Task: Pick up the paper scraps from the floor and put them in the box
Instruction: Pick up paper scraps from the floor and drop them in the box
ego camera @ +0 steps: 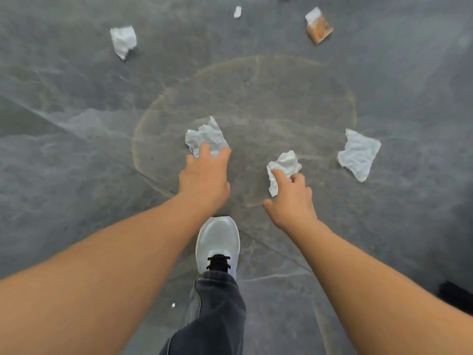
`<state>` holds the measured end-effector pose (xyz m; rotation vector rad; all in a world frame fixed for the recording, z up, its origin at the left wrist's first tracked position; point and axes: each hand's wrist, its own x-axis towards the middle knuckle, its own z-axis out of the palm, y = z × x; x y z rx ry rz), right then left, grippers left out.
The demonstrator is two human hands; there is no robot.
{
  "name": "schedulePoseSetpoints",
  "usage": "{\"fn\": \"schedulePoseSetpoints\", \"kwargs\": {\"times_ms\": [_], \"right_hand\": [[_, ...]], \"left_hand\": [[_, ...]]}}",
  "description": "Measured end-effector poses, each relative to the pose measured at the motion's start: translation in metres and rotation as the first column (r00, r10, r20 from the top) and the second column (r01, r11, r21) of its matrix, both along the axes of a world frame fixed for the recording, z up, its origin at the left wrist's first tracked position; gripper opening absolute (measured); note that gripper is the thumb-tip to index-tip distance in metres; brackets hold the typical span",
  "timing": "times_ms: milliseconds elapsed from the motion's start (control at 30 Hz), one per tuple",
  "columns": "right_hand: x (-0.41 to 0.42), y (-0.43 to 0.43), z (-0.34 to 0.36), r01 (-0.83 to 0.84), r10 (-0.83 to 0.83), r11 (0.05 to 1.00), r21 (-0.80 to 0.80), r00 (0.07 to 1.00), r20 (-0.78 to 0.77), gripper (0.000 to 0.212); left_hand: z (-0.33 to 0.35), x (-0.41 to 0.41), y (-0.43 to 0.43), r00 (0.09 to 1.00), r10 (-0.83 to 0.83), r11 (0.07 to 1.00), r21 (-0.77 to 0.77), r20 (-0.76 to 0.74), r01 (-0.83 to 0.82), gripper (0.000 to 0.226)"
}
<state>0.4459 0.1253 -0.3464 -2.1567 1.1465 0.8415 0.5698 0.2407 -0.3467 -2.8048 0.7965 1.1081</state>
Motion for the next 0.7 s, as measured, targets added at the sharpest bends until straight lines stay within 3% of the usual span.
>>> {"fn": "schedulePoseSetpoints", "kwargs": {"times_ms": [167,400,567,700], "right_hand": [[0.012,0.010,-0.043,-0.074,0.073,0.997,-0.039,0.997,-0.014,0.057],[0.011,0.003,-0.066,-0.178,0.178,0.983,-0.041,0.984,-0.013,0.030],[-0.013,0.009,-0.051,-0.132,0.135,0.991,-0.036,0.985,0.111,0.019],[-0.045,0.023,-0.012,-0.214,0.221,0.975,-0.059,0.962,0.160,0.012]], "left_hand": [[-0.051,0.035,0.008,0.999,-0.030,0.999,-0.012,0.043,0.030,0.067],[-0.086,0.035,0.015,0.997,-0.069,0.998,-0.004,-0.027,0.069,0.023],[-0.064,0.009,0.027,0.998,-0.050,0.999,-0.009,-0.041,0.049,0.017],[-0.018,-0.029,0.051,1.000,-0.031,0.999,-0.036,-0.005,0.030,0.014]]}}
